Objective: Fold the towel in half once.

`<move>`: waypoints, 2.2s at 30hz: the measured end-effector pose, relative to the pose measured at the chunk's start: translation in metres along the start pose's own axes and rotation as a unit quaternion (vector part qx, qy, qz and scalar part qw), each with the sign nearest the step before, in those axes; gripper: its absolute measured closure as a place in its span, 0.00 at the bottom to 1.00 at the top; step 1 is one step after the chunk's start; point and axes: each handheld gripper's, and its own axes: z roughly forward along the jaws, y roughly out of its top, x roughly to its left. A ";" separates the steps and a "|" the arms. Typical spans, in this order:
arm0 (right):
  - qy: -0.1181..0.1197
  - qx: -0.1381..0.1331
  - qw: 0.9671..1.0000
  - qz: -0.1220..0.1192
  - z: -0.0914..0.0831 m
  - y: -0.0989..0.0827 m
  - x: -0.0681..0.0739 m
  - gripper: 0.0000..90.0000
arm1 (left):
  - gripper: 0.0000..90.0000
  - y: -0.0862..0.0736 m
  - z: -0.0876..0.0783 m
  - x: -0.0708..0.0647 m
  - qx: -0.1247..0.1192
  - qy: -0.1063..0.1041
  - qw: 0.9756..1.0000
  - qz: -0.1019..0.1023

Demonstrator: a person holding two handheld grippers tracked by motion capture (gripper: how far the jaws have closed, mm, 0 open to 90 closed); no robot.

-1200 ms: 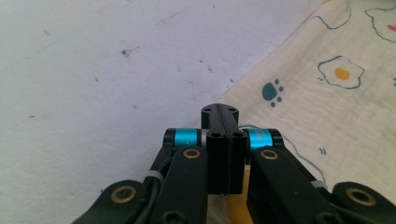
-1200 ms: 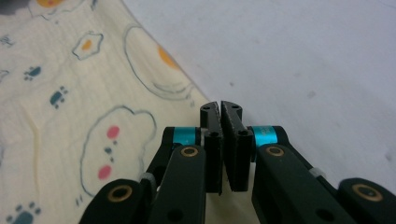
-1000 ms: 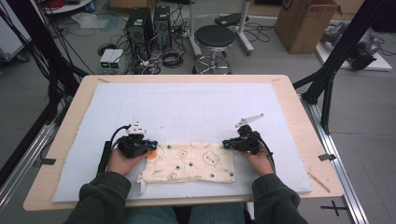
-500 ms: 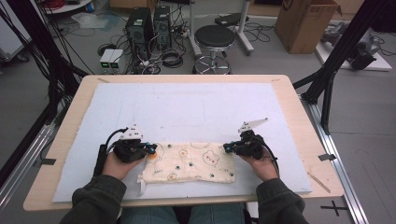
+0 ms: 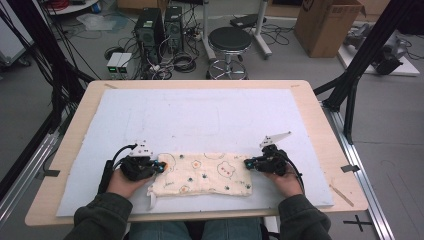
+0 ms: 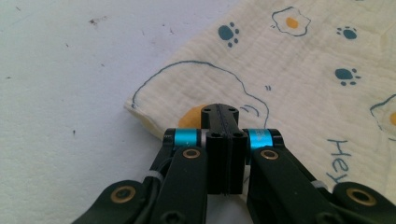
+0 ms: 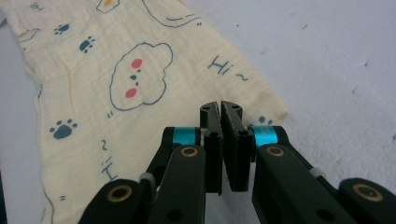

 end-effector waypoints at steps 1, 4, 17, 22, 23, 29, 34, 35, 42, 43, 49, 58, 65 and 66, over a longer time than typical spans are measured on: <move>0.001 -0.002 1.000 0.001 0.000 -0.001 -0.001 0.97 | 0.99 0.000 0.000 0.001 0.000 -0.001 1.000 -0.001; 0.000 -0.004 1.000 0.002 -0.001 -0.002 -0.001 0.97 | 0.99 -0.002 0.000 0.001 -0.006 -0.003 1.000 -0.004; -0.002 -0.012 1.000 0.000 -0.001 -0.005 0.000 0.97 | 0.99 -0.004 -0.002 0.001 -0.009 -0.004 1.000 -0.005; -0.006 -0.012 1.000 -0.001 -0.001 -0.006 0.001 0.97 | 0.99 -0.004 -0.002 0.002 -0.007 -0.006 1.000 -0.002; -0.005 -0.013 1.000 -0.002 -0.001 -0.006 0.001 0.97 | 0.99 -0.004 -0.002 0.002 -0.008 -0.006 1.000 -0.003; -0.011 -0.012 1.000 -0.003 -0.002 -0.006 0.002 0.97 | 0.99 -0.005 -0.002 0.002 -0.008 -0.005 1.000 -0.001; -0.015 -0.011 1.000 -0.005 -0.002 -0.006 0.004 0.96 | 0.99 -0.005 -0.003 0.002 -0.006 -0.007 1.000 -0.001; -0.015 -0.012 1.000 -0.004 -0.002 -0.006 0.004 0.96 | 0.99 -0.005 -0.003 0.002 -0.008 -0.006 1.000 -0.001; -0.009 -0.025 1.000 -0.014 -0.005 -0.004 0.010 0.91 | 0.96 -0.004 -0.008 0.002 -0.020 -0.007 1.000 -0.005; -0.007 -0.030 0.999 -0.015 -0.005 -0.003 0.011 0.90 | 0.96 -0.003 -0.010 0.002 -0.025 -0.006 1.000 -0.007; -0.009 -0.047 0.999 -0.022 -0.006 0.002 0.015 0.81 | 0.89 0.001 -0.018 0.002 -0.048 -0.003 0.999 -0.009; -0.013 -0.055 0.998 -0.018 -0.006 0.006 0.016 0.55 | 0.67 0.011 -0.022 -0.001 -0.068 -0.003 0.998 -0.010; -0.016 -0.058 0.998 -0.012 -0.007 0.013 0.013 0.35 | 0.53 0.019 -0.026 0.000 -0.072 -0.002 0.997 -0.009; -0.016 -0.059 0.998 -0.010 -0.008 0.014 0.013 0.33 | 0.51 0.021 -0.026 0.001 -0.072 -0.003 0.997 -0.010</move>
